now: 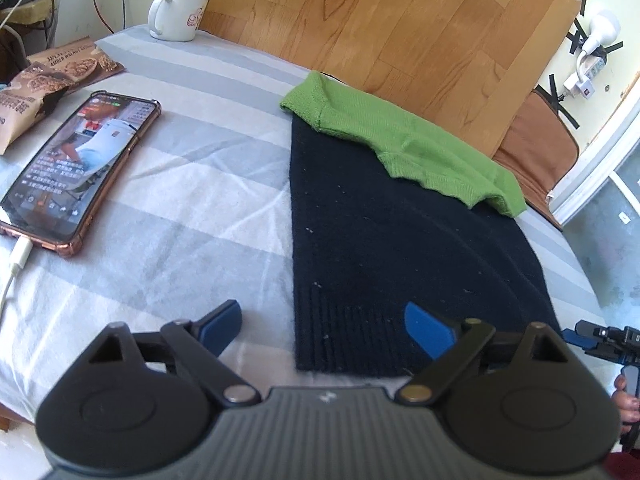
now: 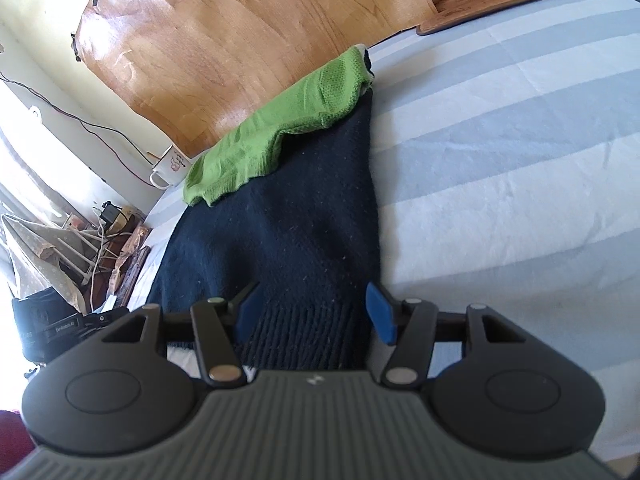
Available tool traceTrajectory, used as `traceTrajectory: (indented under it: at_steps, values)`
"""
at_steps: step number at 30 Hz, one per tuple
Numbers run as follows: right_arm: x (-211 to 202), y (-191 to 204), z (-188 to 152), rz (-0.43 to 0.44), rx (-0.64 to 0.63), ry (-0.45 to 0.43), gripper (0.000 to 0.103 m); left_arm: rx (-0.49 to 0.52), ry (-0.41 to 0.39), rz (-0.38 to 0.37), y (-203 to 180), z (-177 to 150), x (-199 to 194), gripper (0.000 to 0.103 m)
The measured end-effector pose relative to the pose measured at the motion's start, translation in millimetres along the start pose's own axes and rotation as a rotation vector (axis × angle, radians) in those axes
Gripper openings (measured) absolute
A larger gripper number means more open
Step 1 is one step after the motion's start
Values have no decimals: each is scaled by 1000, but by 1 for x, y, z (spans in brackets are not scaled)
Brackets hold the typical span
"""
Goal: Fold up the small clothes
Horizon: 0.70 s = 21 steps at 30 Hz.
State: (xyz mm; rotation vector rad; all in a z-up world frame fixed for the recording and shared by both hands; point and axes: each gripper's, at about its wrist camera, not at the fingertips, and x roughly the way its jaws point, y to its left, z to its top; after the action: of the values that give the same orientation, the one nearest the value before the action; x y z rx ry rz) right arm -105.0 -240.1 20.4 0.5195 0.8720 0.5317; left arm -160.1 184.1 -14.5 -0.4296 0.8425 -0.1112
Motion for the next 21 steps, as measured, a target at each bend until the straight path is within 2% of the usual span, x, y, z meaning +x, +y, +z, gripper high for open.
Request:
traceTrajectory:
  at_steps: [5, 6, 7, 8, 11, 12, 13, 14, 16, 17, 18, 21]
  values:
    - [-9, 6, -6, 10, -26, -3, 62, -16, 9, -31, -1, 0, -2, 89]
    - [-9, 7, -7, 7, -27, -4, 64, -18, 18, -41, -1, 0, -1, 82]
    - [-9, 7, -8, 3, -27, -4, 64, -19, 36, -55, -2, 0, 2, 68]
    - [-9, 6, -8, -3, -24, -6, 64, -17, 58, -67, -4, 0, 6, 62]
    - [-8, 3, -8, -15, -10, -15, 64, 32, 62, -36, -14, -1, 10, 51]
    - [-6, 1, -8, -15, -6, -16, 64, 42, 63, -28, -17, -1, 11, 42]
    - [-3, 0, -7, -18, -3, -15, 64, 45, 68, -20, -18, 0, 13, 27]
    - [1, -2, -7, -28, -2, -12, 63, 42, 82, -14, -18, 1, 16, 18]
    - [8, -3, -8, -37, -2, -36, 46, 32, 96, -12, -18, 3, 17, 12]
    - [12, -3, -9, -46, -3, -32, 27, 30, 97, -15, -19, 4, 16, 12]
    - [14, -1, -9, -64, -18, -24, 12, 26, 92, -20, -19, 5, 14, 12]
    - [9, -2, -7, -28, -17, -12, 9, -25, 67, -65, -11, 10, 1, 12]
